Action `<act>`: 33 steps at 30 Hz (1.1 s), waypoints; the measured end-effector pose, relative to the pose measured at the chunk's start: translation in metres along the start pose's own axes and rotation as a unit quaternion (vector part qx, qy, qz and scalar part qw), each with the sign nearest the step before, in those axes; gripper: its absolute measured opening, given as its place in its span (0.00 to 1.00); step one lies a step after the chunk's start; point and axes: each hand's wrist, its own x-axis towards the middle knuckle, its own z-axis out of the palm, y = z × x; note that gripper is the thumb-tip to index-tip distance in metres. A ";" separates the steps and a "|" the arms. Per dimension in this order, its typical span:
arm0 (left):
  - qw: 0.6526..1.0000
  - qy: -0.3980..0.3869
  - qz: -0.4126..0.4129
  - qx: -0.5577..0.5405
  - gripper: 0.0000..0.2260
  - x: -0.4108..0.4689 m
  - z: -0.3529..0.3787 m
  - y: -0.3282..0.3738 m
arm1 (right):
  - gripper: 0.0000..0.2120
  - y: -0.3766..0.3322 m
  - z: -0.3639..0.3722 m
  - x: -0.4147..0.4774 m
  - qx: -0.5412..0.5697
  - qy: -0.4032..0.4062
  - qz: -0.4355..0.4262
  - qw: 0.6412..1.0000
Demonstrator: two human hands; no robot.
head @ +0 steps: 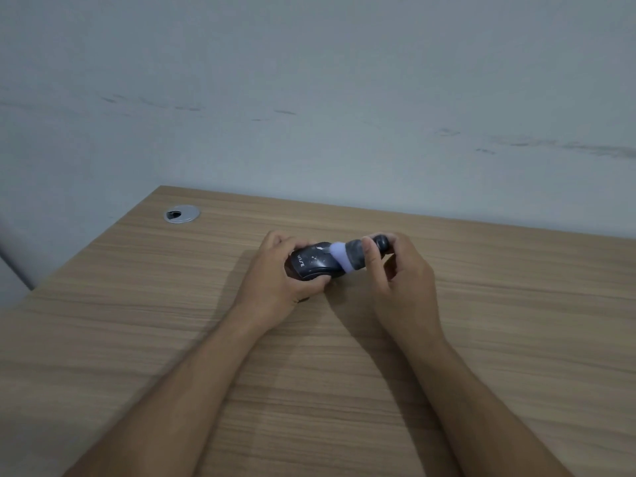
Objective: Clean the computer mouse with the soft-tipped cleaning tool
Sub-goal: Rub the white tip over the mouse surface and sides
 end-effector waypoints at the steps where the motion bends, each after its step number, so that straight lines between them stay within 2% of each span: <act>1: 1.000 0.000 0.002 -0.002 0.25 0.000 0.000 -0.001 | 0.06 0.003 0.000 0.003 -0.007 0.016 0.020 1.000; 3: 1.000 0.000 0.002 -0.007 0.24 0.000 0.000 0.000 | 0.07 0.004 -0.002 0.007 -0.002 0.033 0.038 0.999; 7: 1.000 -0.001 -0.001 -0.004 0.24 0.000 -0.001 0.001 | 0.07 -0.005 0.000 0.003 0.009 -0.001 -0.032 0.999; 9: 1.000 -0.004 -0.005 -0.007 0.23 0.000 -0.001 0.002 | 0.08 -0.001 0.006 0.002 -0.009 -0.018 -0.017 1.000; 12: 1.000 0.001 -0.004 -0.020 0.23 -0.001 -0.001 0.003 | 0.07 0.007 0.005 0.006 -0.020 0.018 0.029 0.999; 14: 1.000 0.003 -0.004 -0.027 0.24 -0.001 -0.002 0.004 | 0.07 0.004 0.001 0.007 -0.001 0.033 0.020 0.999; 17: 1.000 -0.002 -0.001 -0.024 0.26 0.000 -0.005 0.006 | 0.07 -0.001 0.002 0.004 0.000 0.007 -0.008 1.000; 19: 1.000 -0.004 -0.002 -0.021 0.25 0.000 -0.005 0.005 | 0.07 0.004 0.005 0.004 -0.018 0.000 0.025 1.000; 22: 1.000 -0.003 -0.004 -0.023 0.24 -0.001 -0.003 0.004 | 0.08 0.011 0.002 0.009 -0.022 0.031 0.075 0.996; 25: 1.000 -0.004 0.002 -0.021 0.24 -0.001 -0.002 0.005 | 0.09 -0.001 -0.002 0.006 0.005 0.054 0.051 0.997; 28: 1.000 -0.004 0.005 -0.023 0.25 -0.001 -0.002 0.005 | 0.07 -0.011 0.002 -0.001 0.007 0.026 0.019 0.999; 33: 1.000 0.004 0.009 -0.024 0.24 -0.002 0.000 0.003 | 0.09 -0.001 0.002 0.005 -0.013 0.044 0.068 0.997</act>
